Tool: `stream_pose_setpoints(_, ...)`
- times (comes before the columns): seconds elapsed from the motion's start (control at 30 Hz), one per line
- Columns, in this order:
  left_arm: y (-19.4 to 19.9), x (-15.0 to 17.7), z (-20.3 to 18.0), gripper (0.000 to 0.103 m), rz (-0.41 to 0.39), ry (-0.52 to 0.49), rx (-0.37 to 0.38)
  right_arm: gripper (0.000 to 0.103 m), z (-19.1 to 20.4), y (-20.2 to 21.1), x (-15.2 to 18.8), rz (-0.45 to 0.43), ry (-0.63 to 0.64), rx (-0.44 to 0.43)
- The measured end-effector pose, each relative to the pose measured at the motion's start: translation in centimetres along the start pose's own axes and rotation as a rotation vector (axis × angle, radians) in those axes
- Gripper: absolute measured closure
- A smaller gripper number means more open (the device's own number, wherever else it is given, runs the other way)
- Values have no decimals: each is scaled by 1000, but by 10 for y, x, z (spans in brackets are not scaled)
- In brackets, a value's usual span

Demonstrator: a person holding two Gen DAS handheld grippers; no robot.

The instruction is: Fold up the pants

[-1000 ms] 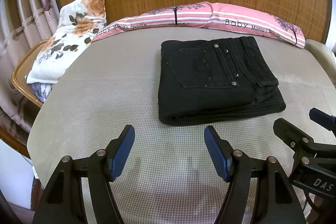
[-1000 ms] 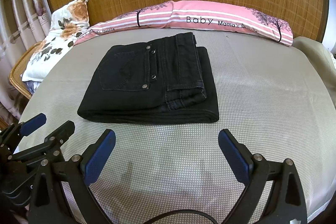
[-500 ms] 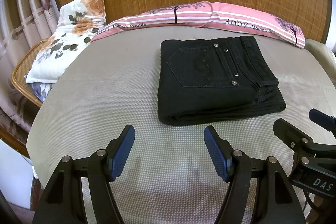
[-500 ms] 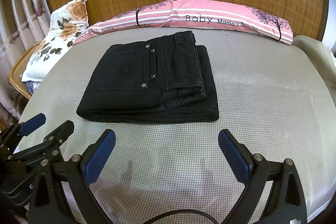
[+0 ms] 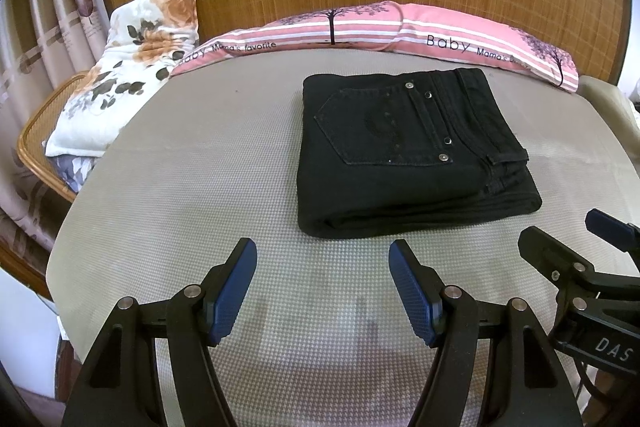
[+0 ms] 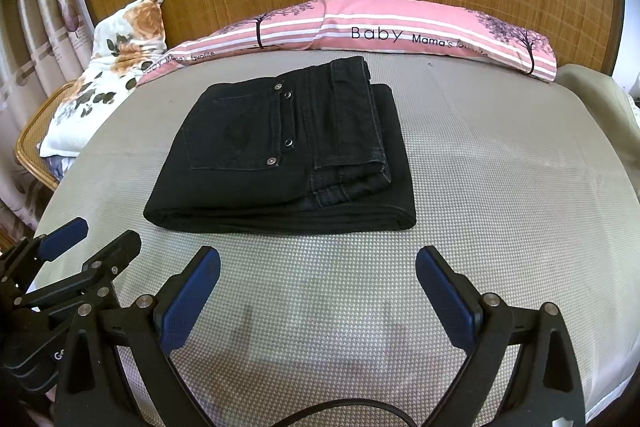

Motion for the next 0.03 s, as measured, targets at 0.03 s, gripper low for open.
stream_pose_setpoints(0.03,-1,0,0,34,4,1,4,6,0,0,0,0,-1,-1)
Point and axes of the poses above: each gripper's, at about its wrist camera, not at the fingertips, and y roughly against the way its jaws point, z to its left, x to its underside, the point moved 10 cm from there along -y, roughly the way its jaws point, and after that the axes turned 12 degrees about x, right-handed, at the moved point
